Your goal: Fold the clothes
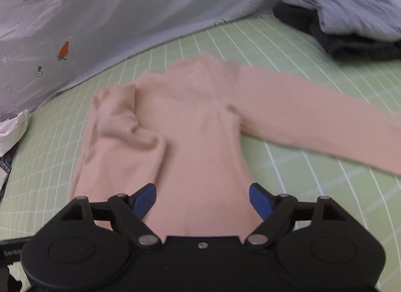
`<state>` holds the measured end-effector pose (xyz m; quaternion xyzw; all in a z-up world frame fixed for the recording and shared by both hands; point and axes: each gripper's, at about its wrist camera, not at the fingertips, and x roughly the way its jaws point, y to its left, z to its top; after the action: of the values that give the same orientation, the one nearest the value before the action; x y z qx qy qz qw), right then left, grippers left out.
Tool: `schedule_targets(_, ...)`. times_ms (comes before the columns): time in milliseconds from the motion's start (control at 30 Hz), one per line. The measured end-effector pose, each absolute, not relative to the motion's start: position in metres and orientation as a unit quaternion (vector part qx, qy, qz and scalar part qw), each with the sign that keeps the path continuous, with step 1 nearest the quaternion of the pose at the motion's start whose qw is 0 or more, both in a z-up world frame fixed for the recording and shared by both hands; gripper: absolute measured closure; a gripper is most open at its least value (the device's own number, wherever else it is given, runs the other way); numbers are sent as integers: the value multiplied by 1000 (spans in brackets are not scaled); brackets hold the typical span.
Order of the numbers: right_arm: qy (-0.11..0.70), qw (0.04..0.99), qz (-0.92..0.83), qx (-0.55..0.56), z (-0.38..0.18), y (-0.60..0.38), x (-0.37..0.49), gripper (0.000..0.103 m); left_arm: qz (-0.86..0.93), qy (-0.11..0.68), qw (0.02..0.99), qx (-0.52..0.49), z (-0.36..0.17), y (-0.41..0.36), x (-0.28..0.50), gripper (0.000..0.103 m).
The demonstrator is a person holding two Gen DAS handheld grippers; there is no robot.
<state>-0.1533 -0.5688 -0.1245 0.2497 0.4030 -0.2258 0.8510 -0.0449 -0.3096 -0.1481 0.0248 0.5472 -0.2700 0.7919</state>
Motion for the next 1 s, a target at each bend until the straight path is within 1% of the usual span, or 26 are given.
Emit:
schedule_targets(100,411,849,-221,247,-128,-566,-171,20,-258,552,793,28,-150,-304,-64,54)
schedule_targets(267,427,848,-206,237,-133,-558,-195,19,-237,542,804,55,-151,-299,-97,44)
schedule_targets(367,431,850,-202,226,-133,-560,-208,16,-218,539,810,78,-153,-303,-113,34)
schedule_targets(433,432,851,-202,220,-134,-565,-216,13,-202,538,813,96,-154,-307,-122,19)
schedule_targets(500,435,851,-203,213,-135,-571,-220,7,-183,539,816,94,-155,-310,-126,17)
schedule_targets(600,433,854,-205,204,-133,-586,-227,6,-158,540,824,75,-151,-312,-125,17)
schedule_targets(667,428,855,-210,202,-131,-599,-231,5,-143,525,837,65,-144,-318,-123,17)
schedule_targets(767,421,856,-226,196,-126,-622,-235,5,-140,488,859,59,-131,-337,-121,24)
schedule_targets(867,413,856,-249,189,-123,-647,-239,5,-161,458,872,69,-123,-364,-113,42)
schedule_targets(900,408,855,-259,188,-122,-657,-241,5,-172,450,873,73,-122,-376,-110,54)
schedule_targets(933,403,854,-270,188,-120,-667,-242,5,-184,446,873,75,-121,-385,-105,69)
schedule_targets(1000,392,848,-300,191,-117,-690,-243,5,-206,443,869,77,-121,-402,-95,82)
